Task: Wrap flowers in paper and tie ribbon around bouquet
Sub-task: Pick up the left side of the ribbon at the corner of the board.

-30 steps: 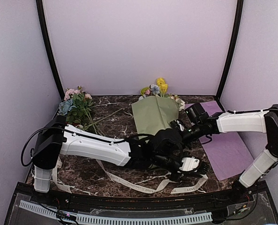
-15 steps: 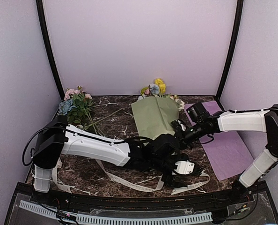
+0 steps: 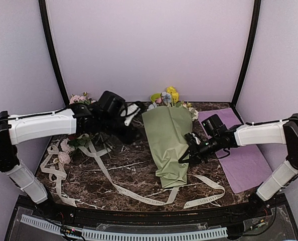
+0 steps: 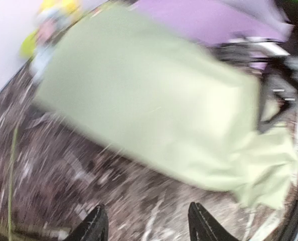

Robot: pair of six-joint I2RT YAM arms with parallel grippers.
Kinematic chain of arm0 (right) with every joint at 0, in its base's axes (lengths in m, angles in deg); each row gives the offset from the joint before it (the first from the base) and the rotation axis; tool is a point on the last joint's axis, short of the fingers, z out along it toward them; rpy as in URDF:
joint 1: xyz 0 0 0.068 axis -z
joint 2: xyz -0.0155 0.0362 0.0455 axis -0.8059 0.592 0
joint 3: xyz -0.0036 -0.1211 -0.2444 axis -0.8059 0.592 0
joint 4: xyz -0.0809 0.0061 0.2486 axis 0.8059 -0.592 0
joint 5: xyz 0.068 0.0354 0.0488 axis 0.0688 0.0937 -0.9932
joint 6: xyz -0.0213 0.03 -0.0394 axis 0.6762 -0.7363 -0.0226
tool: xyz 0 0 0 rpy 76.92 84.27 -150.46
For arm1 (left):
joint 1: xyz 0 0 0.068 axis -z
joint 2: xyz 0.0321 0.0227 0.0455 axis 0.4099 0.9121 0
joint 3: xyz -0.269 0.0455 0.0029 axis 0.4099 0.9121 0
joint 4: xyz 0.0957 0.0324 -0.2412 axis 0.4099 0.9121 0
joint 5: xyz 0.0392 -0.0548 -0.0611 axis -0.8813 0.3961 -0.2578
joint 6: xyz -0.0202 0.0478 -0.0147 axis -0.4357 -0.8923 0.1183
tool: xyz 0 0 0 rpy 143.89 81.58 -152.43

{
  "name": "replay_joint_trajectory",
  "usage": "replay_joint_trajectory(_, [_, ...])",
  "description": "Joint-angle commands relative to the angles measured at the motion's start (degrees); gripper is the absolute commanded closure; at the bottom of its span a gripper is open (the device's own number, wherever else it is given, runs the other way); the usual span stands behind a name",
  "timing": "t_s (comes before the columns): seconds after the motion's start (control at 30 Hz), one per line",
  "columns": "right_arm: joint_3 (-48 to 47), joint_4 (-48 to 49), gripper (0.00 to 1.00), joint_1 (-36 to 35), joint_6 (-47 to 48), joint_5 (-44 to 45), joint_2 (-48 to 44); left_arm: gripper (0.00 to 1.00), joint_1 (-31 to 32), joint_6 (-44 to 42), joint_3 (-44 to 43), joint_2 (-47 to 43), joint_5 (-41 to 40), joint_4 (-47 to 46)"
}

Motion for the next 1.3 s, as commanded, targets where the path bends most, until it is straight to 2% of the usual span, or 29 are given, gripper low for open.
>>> replay_joint_trajectory(0.0, [0.6, 5.3, 1.00, 0.1, 0.3, -1.5, -1.6, 0.42, -13.0, 17.6, 8.0, -4.7, -10.5, 15.8])
replay_joint_trajectory(0.1, [0.5, 5.2, 1.00, 0.1, 0.6, -1.9, -1.2, 0.35, -20.0, 19.4, 12.9, -6.0, -11.5, 15.3])
replay_joint_trajectory(0.2, [0.6, 4.8, 1.00, 0.1, 1.2, -1.8, -1.4, 0.30, -24.4, 18.5, 16.0, -5.5, -12.5, 14.2])
replay_joint_trajectory(0.3, [1.0, 4.5, 1.00, 0.1, 1.5, -2.0, -1.3, 0.28, -26.6, 14.7, 18.1, -2.3, -12.9, 10.3])
replay_joint_trajectory(0.43, [1.3, 4.3, 1.00, 0.1, 1.6, -2.1, -1.2, 0.29, -28.1, 11.5, 15.8, 4.8, -13.0, 10.5])
replay_joint_trajectory(0.53, [1.7, 4.3, 1.00, 0.1, 1.6, -1.9, -1.6, 0.31, -28.0, 10.4, 15.3, 7.0, -11.6, 9.5])
replay_joint_trajectory(0.63, [2.0, 4.1, 1.00, 0.1, 1.5, -2.0, -1.5, 0.38, -28.0, 10.4, 15.5, 7.2, -11.1, 10.5])
replay_joint_trajectory(0.7, [2.1, 4.1, 1.00, 0.1, 1.5, -2.1, -1.4, 0.49, -28.1, 11.2, 15.5, 7.2, -10.6, 11.8])
replay_joint_trajectory(0.9, [2.5, 4.3, 1.00, 0.1, 1.1, -2.3, -1.4, 0.98, -28.1, 13.1, 14.9, 5.4, -7.2, 17.7])
replay_joint_trajectory(1.0, [2.6, 4.2, 1.00, 0.1, 1.0, -2.3, -1.7, 1.00, -28.0, 12.9, 14.4, 2.4, -6.2, 20.2])
replay_joint_trajectory(1.07, [2.5, 4.1, 1.00, 0.1, 0.9, -2.3, -1.7, 1.00, -28.0, 12.9, 13.0, 0.4, -2.7, 22.5])
replay_joint_trajectory(1.17, [2.5, 4.1, 1.00, 0.1, 0.8, -2.4, -1.8, 1.00, -26.4, 11.3, 11.5, -3.6, 7.1, 24.6])
replay_joint_trajectory(1.27, [2.6, 4.0, 1.00, 0.1, 0.8, -2.4, -1.9, 1.00, -20.9, 4.9, 10.4, -7.1, 21.9, 26.6])
